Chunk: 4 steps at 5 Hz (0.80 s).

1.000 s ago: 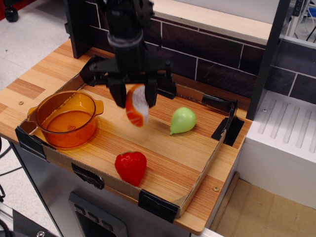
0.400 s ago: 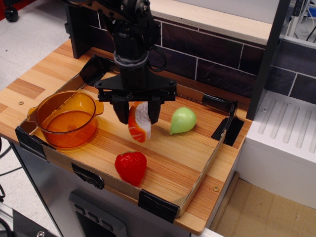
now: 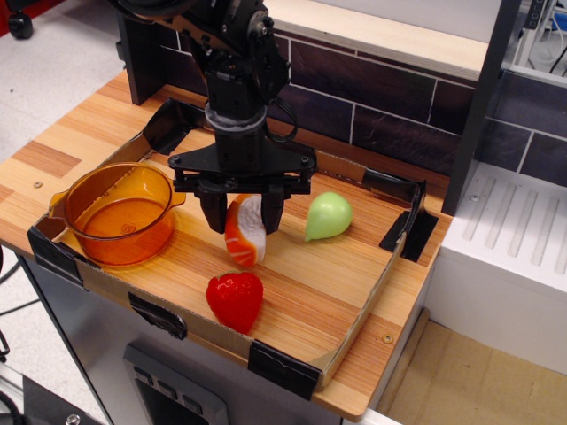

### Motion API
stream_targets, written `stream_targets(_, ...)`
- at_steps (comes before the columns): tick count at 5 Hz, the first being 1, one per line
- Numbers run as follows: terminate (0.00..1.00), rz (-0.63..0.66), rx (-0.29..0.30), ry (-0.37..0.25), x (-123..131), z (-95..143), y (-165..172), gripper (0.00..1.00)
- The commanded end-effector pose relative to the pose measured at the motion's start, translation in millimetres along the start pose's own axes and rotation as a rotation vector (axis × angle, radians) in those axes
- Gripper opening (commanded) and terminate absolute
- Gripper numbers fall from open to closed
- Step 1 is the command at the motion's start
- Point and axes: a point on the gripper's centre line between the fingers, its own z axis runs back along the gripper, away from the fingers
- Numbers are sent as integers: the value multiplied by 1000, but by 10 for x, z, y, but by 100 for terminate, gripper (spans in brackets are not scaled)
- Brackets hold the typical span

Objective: Take sushi out of pot

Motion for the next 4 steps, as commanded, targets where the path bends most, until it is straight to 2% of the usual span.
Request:
stream_targets(1,0,-35,19,-19,172,93,7,100)
stream_targets(2,0,-65,1,-9,183,280,-4,100)
stream_targets(3,0,-60,-42,-8,212,543,-6,100)
stream_targets(4,100,-76,-88,4,228,921,-18,100)
